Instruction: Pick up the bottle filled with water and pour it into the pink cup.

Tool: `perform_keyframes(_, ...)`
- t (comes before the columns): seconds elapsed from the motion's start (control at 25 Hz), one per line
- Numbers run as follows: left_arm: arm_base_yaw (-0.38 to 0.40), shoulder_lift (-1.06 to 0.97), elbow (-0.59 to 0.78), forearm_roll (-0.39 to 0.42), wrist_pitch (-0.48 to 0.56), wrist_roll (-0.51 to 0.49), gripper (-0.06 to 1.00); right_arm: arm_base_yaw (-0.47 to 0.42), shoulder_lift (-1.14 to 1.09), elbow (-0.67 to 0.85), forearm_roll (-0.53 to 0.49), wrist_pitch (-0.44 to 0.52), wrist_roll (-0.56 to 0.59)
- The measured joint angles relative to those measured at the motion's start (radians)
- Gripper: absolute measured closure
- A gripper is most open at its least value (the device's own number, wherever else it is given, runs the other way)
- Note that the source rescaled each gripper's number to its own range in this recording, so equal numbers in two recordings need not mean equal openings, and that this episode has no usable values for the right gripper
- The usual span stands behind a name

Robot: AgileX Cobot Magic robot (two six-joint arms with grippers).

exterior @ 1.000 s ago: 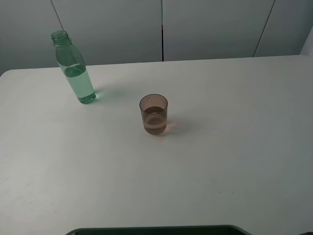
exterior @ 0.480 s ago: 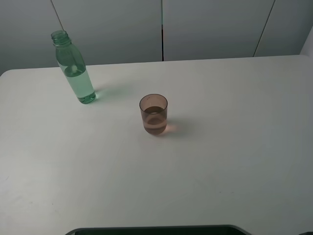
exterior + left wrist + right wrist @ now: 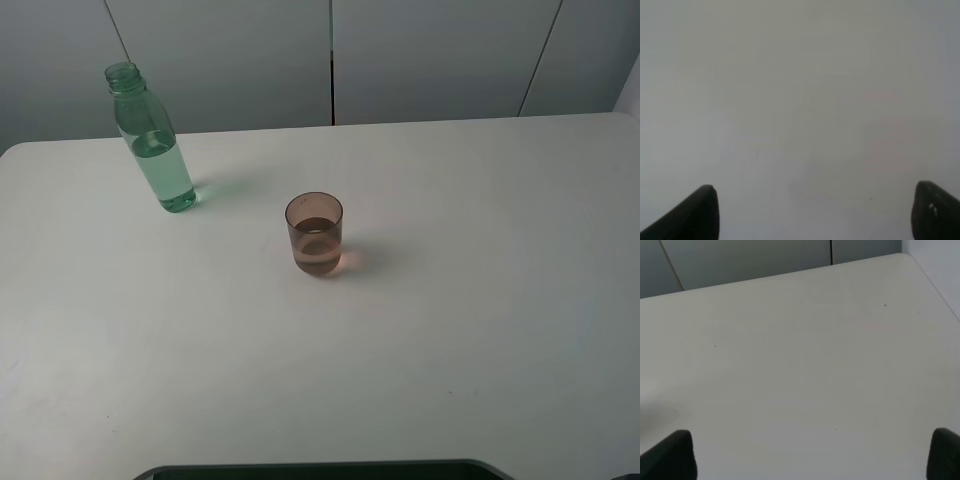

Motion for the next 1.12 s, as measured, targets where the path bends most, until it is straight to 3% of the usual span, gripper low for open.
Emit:
perform_keyframes(0.32, 0.000, -0.224, 0.137, -0.031, 0.000, 0.048, 0.00, 0.000, 0.000, 0.000, 0.000, 0.000, 0.000)
perform_keyframes(0.72, 0.000, -0.585, 0.161, 0.022, -0.004, 0.052, 0.00, 0.000, 0.000, 0.000, 0.000, 0.000, 0.000)
perform_keyframes(0.96, 0.000, -0.616, 0.169, 0.031, -0.030, 0.045, 0.00, 0.000, 0.000, 0.000, 0.000, 0.000, 0.000)
perform_keyframes(1.12, 0.000, -0.616, 0.169, 0.031, -0.049, -0.017, 0.00, 0.000, 0.000, 0.000, 0.000, 0.000, -0.003)
